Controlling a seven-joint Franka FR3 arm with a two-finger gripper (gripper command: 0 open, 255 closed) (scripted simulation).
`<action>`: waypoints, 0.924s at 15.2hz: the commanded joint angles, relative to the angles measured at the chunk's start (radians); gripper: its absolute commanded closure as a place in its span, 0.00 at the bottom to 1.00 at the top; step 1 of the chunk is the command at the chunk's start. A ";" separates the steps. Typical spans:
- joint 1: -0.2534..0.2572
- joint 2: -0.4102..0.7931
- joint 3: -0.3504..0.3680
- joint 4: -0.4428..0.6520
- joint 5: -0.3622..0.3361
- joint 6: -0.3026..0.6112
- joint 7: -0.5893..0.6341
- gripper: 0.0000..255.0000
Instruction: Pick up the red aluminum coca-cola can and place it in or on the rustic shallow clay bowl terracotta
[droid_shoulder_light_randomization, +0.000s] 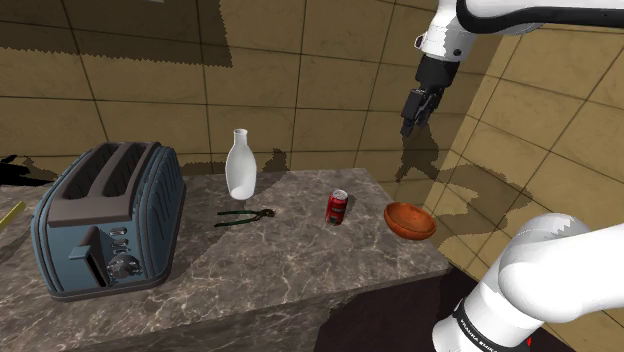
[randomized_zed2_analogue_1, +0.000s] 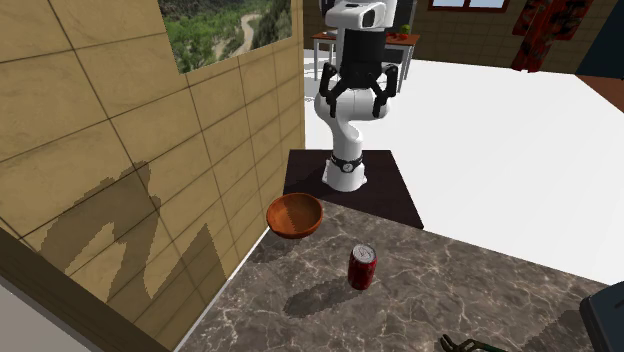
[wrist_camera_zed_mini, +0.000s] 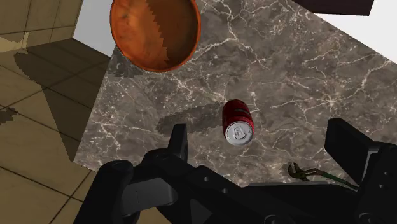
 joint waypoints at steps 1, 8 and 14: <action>0.000 0.000 0.000 0.000 0.000 0.000 0.000 0.00; 0.020 0.143 -0.014 -0.104 0.011 0.232 -0.014 0.00; 0.041 0.316 -0.024 -0.141 0.028 0.430 -0.032 0.00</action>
